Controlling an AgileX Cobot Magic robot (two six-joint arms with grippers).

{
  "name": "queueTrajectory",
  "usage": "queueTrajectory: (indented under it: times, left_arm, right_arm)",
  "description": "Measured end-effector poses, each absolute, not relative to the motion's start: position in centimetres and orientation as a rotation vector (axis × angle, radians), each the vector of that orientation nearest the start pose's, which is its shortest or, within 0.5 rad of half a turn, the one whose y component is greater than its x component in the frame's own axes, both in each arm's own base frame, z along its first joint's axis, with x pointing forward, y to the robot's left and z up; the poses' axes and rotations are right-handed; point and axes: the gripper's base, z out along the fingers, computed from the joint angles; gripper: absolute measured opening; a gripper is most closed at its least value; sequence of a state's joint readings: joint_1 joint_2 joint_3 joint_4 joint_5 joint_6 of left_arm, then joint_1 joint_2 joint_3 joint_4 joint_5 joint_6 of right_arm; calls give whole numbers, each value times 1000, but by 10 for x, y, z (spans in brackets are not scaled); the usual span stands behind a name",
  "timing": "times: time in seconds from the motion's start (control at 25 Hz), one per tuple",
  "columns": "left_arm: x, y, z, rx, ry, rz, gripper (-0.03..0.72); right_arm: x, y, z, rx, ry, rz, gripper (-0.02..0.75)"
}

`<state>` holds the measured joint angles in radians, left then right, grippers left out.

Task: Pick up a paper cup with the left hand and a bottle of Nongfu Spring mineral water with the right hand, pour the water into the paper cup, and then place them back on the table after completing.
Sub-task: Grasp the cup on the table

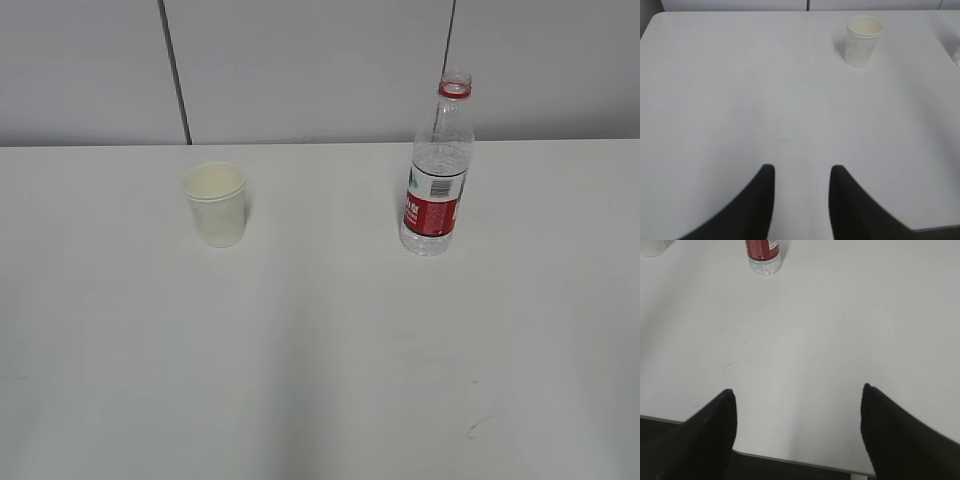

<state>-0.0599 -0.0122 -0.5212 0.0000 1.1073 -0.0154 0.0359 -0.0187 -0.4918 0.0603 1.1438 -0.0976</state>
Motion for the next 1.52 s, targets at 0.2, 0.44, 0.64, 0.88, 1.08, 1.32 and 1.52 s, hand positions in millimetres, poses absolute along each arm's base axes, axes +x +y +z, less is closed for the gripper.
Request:
queueTrajectory:
  times: [0.2, 0.44, 0.64, 0.88, 1.08, 1.32, 1.52]
  left_arm:
    - [-11, 1, 279, 46, 2057, -47, 240]
    - [-11, 1, 279, 46, 2057, -47, 240]
    - [-11, 1, 279, 46, 2057, -47, 240]
    - [-11, 1, 279, 46, 2057, -47, 240]
    - [-12, 1, 283, 45, 2030, -47, 240]
    - [3, 1, 312, 43, 1881, -32, 240]
    - [49, -1, 324, 51, 1887, -14, 240]
  right_arm:
    - [-11, 5, 268, -147, 2110, 36, 569]
    - [-11, 5, 268, -147, 2110, 36, 569]
    - [-11, 5, 268, -147, 2110, 36, 569]
    - [-11, 5, 268, -147, 2110, 36, 568]
    - [-11, 5, 271, -147, 2098, 36, 568]
    - [-18, 5, 311, -131, 1880, 40, 569]
    - [14, 5, 335, -120, 1873, 33, 568]
